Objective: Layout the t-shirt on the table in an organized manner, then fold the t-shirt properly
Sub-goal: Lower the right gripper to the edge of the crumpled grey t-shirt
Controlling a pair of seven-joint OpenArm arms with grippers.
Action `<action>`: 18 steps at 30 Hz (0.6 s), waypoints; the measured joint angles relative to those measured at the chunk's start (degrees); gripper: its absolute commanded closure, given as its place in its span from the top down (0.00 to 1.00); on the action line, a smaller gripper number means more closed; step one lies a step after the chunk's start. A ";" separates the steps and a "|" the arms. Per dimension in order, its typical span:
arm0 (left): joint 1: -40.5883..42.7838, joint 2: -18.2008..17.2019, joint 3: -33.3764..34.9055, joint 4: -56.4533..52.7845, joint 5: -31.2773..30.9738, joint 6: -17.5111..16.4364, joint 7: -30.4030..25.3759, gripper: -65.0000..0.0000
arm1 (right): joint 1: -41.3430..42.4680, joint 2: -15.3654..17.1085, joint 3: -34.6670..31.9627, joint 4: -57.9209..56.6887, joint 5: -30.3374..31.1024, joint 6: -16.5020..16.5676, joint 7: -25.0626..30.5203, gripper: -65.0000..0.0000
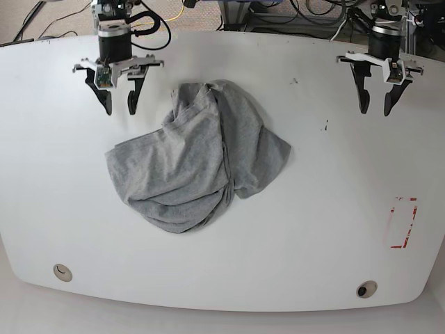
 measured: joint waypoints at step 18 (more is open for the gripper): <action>-9.73 -0.02 6.19 0.09 0.00 -0.11 16.63 0.43 | 35.56 3.26 10.86 -19.21 0.02 10.47 -27.36 0.46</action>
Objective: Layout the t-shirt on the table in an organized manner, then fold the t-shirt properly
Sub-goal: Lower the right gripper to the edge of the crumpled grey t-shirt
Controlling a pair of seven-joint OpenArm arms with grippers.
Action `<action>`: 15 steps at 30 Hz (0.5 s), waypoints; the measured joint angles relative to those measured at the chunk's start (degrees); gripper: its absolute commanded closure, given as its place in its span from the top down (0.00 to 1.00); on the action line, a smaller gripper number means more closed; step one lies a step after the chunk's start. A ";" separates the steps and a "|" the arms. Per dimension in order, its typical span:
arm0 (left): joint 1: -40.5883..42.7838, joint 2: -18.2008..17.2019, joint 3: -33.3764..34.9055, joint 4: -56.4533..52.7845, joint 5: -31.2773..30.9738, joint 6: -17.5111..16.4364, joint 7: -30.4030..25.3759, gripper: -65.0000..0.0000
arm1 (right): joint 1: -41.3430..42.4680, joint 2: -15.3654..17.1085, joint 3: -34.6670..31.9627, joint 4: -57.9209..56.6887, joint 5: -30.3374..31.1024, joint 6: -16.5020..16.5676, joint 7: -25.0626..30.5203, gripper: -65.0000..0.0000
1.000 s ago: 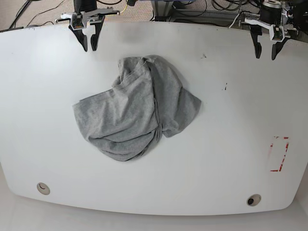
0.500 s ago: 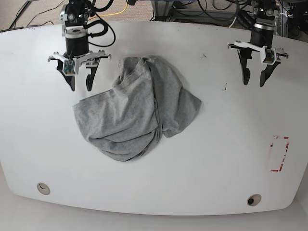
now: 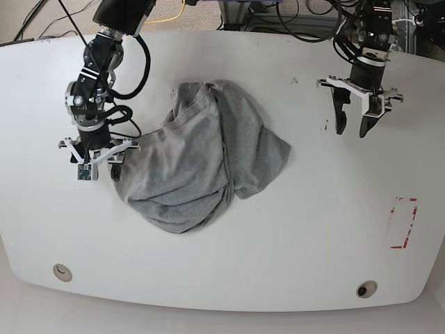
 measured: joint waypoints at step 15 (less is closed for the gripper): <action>-0.76 -1.86 4.13 0.00 -0.20 -0.24 2.10 0.69 | 9.49 4.52 9.01 -21.88 -0.24 7.28 -3.82 0.46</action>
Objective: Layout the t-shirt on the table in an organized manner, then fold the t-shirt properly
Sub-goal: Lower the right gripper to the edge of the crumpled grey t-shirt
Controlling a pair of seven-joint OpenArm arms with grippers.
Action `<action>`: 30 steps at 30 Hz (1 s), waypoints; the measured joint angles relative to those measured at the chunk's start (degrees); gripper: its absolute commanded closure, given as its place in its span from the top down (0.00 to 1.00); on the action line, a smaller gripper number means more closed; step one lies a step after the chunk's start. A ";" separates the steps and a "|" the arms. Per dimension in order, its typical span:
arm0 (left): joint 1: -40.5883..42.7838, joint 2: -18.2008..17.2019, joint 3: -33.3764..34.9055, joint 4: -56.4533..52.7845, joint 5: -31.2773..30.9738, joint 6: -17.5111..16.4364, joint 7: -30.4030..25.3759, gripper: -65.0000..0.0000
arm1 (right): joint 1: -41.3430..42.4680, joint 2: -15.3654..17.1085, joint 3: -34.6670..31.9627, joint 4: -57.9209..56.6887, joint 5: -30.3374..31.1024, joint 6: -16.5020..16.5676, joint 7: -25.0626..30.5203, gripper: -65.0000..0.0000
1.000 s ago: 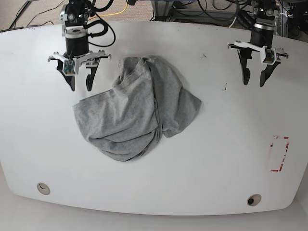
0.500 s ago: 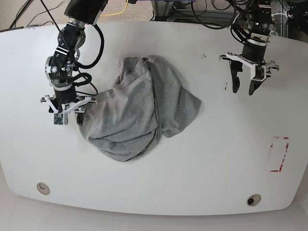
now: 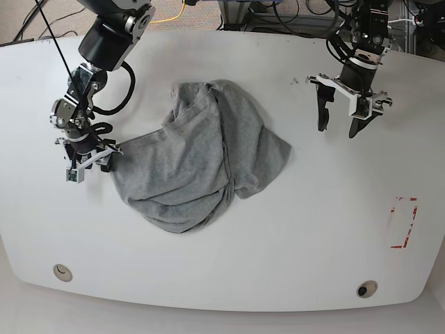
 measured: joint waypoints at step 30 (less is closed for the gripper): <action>0.00 0.15 0.26 -0.24 0.02 -0.04 0.02 0.69 | -3.69 -0.63 0.68 4.55 8.92 9.40 -5.40 0.86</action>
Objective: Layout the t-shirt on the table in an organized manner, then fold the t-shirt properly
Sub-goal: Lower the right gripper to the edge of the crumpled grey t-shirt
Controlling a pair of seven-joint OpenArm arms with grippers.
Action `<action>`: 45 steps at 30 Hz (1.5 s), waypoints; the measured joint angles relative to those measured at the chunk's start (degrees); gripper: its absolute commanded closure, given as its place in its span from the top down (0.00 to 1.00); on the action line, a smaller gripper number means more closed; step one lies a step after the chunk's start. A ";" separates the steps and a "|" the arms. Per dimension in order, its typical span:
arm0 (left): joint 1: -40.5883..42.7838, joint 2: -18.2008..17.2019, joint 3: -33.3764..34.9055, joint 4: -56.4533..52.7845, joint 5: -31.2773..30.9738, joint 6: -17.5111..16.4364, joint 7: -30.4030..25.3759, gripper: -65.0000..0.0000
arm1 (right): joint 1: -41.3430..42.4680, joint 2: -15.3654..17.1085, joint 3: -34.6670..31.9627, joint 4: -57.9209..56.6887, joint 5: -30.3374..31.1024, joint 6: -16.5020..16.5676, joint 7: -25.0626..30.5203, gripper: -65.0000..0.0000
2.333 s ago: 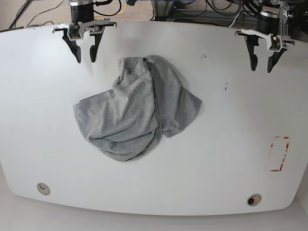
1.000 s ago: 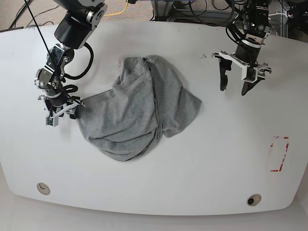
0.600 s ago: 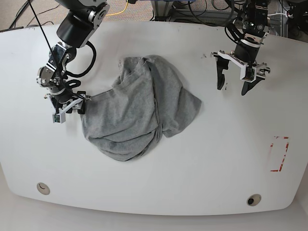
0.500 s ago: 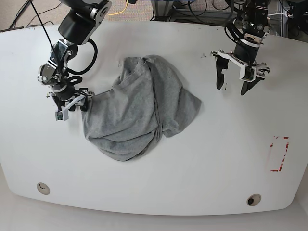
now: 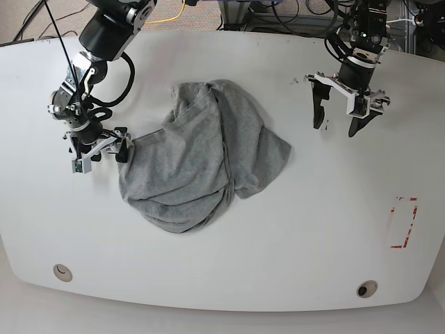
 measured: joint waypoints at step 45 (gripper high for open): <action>-0.92 -0.17 -0.09 -0.13 0.00 0.00 0.20 0.69 | -0.76 0.55 -4.13 -1.95 4.87 -0.22 0.02 0.23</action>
